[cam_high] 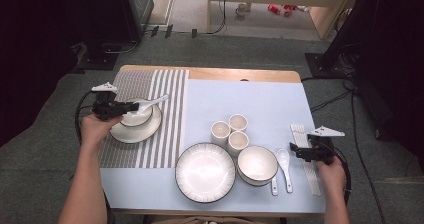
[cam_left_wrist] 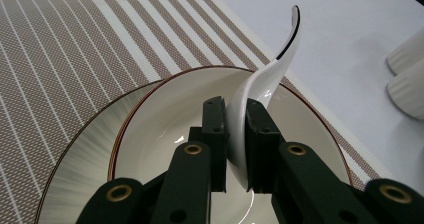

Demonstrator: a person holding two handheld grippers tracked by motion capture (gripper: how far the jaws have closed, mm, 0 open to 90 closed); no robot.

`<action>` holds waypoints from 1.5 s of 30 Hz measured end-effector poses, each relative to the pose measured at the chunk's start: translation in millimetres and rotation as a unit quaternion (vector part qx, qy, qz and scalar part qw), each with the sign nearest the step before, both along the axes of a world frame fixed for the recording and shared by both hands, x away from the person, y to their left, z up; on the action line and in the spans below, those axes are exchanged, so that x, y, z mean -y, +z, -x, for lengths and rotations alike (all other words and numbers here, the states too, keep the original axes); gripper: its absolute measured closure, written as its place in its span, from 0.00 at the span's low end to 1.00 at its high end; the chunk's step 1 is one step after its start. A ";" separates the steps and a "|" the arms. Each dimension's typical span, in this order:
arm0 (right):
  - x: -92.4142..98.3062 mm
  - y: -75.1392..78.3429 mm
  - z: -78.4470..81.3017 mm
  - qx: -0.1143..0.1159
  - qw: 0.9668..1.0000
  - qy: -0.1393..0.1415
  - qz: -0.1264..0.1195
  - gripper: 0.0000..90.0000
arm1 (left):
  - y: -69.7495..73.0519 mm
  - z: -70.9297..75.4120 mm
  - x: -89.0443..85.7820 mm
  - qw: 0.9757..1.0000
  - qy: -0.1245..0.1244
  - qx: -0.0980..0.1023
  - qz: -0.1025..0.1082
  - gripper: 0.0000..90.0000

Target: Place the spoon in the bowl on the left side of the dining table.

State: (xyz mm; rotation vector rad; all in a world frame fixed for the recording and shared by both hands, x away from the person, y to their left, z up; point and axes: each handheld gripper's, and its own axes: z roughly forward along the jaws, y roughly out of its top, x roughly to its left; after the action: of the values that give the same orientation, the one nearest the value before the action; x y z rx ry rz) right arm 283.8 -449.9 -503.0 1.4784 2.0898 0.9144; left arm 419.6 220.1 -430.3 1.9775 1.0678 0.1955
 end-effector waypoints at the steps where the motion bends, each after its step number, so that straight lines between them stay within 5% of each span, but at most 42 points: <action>1: 0.0 0.0 0.0 0.000 1.000 0.000 0.000 0.17 | -0.1 1.9 -0.2 1.000 0.002 0.007 -0.006 0.92; 21: 0.2 0.0 -0.2 -0.001 1.000 0.001 -0.001 0.17 | -10.5 2.6 -5.7 1.000 0.003 -0.028 -0.010 0.92; 45: 0.2 0.1 -0.4 -0.002 1.000 0.000 -0.001 0.17 | -16.4 2.4 -1.0 0.999 -0.005 -0.041 -0.031 0.92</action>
State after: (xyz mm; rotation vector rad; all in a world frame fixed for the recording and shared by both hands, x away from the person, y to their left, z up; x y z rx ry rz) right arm 284.2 -450.1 -502.9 1.4813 2.0927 0.9157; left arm 417.3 221.2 -446.7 2.0608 1.1153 0.1437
